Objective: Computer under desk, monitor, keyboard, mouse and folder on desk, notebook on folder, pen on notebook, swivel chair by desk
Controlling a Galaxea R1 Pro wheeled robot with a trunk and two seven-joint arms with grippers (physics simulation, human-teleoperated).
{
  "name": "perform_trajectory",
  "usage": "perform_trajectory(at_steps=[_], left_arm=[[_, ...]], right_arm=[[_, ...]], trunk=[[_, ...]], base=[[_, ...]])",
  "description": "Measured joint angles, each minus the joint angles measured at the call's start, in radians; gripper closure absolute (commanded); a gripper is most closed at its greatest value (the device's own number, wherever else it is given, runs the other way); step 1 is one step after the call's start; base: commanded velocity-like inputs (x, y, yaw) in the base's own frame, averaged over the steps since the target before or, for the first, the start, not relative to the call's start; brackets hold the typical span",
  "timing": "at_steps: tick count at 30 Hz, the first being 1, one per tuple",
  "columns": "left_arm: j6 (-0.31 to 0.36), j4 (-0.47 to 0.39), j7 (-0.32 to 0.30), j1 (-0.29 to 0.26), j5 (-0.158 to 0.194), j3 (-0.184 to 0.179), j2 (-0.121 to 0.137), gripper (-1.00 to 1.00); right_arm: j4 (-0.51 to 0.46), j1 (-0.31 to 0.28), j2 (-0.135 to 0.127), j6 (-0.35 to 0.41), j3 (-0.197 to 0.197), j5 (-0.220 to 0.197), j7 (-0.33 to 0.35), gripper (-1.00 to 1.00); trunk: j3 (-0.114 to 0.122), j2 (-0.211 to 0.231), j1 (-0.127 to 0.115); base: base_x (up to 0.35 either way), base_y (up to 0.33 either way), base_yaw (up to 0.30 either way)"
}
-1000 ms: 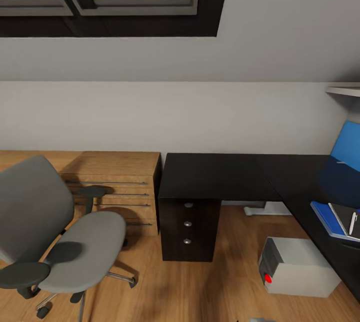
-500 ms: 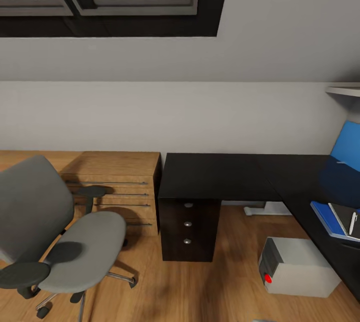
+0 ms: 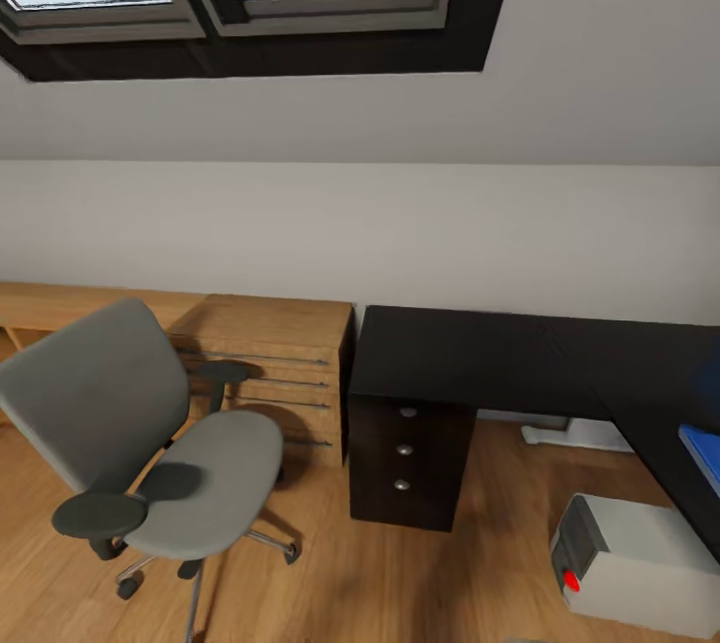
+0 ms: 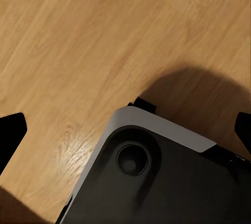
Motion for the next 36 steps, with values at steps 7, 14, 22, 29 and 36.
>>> perform_trajectory(at_steps=[7, 14, 22, 29, 36], left_arm=[[0.002, 0.0, 0.003, 0.0, 0.0, 0.0, 0.001, -1.0], [0.001, 0.0, -0.002, 0.0, 0.0, -0.002, 0.001, -1.0], [0.003, 0.0, -0.001, 0.0, 0.002, 0.001, 0.002, -1.0], [0.005, 0.0, 0.0, 0.0, 0.016, 0.032, 0.017, -1.0], [0.005, 0.001, -0.003, 0.0, 0.047, 0.093, 0.026, -1.0]], right_arm=[[0.0, 0.0, -0.012, -0.001, 0.0, -0.005, 0.0, -1.0], [0.0, 0.0, -0.021, -0.012, -0.001, -0.064, 0.0, -1.0], [0.0, 0.007, -0.052, -0.043, -0.001, -0.126, -0.001, -1.0], [0.001, 0.073, -0.068, -0.121, 0.001, -0.134, 0.003, -1.0], [0.001, 0.127, -0.068, -0.189, 0.005, -0.131, 0.005, -1.0]], trunk=[[0.0, 0.0, 0.0], [-0.004, 0.0, 0.0], [-0.006, 0.0, 0.0], [-0.006, 0.0, 0.0], [-0.006, 0.0, 0.0]], base=[[0.0, 0.0, 0.277], [0.0, 0.0, 0.269], [0.0, 0.0, 0.263], [0.0, 0.0, 0.259], [0.0, 0.0, 0.26]])
